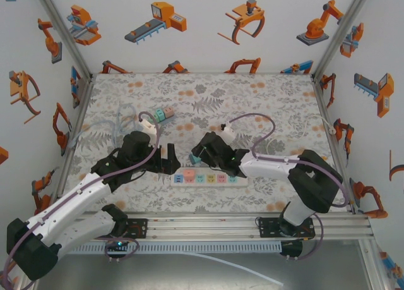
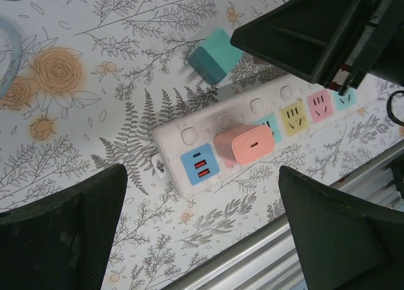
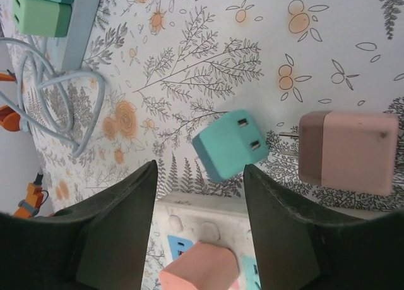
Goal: Pull the plug off the socket
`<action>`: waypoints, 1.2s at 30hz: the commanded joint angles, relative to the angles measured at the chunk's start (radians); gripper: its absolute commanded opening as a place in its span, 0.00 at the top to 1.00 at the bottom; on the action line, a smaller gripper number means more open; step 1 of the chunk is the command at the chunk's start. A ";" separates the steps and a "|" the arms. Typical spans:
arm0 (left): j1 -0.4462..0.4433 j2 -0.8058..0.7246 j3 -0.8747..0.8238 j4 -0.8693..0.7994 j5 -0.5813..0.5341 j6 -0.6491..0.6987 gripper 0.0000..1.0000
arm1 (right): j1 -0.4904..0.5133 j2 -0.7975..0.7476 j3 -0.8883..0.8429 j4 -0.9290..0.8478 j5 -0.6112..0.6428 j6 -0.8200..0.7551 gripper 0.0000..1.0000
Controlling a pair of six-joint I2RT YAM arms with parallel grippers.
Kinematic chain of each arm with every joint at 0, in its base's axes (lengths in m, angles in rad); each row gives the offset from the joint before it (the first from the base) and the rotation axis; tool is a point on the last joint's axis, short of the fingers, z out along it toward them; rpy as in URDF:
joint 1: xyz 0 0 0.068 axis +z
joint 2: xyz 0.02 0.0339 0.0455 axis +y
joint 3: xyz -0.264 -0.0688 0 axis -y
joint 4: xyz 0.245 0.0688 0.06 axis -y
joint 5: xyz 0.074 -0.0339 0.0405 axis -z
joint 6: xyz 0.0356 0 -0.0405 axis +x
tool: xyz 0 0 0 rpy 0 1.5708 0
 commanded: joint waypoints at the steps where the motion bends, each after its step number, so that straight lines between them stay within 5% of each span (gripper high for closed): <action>1: -0.004 -0.002 -0.005 -0.018 -0.026 -0.014 0.03 | 0.010 -0.060 -0.016 -0.056 0.063 -0.038 0.46; 5: -0.003 0.003 -0.007 -0.036 -0.083 -0.044 0.03 | 0.010 -0.122 -0.016 -0.081 0.113 -0.156 0.45; 11: 0.012 0.038 -0.007 -0.061 -0.117 -0.096 0.03 | 0.009 -0.256 -0.085 0.077 0.113 -0.651 0.44; 18: 0.050 0.047 -0.036 -0.050 -0.125 -0.155 0.03 | 0.010 -0.391 -0.228 0.342 -0.271 -1.294 0.45; 24: 0.091 0.043 -0.059 -0.048 -0.091 -0.174 0.03 | 0.011 -0.378 -0.180 0.184 -0.620 -1.617 0.44; 30: 0.119 0.101 -0.063 -0.051 -0.023 -0.175 0.03 | 0.013 -0.252 -0.095 0.104 -0.821 -1.690 0.44; 36: 0.124 0.151 -0.079 -0.007 0.036 -0.182 0.04 | 0.022 -0.110 -0.043 0.132 -0.844 -1.689 0.45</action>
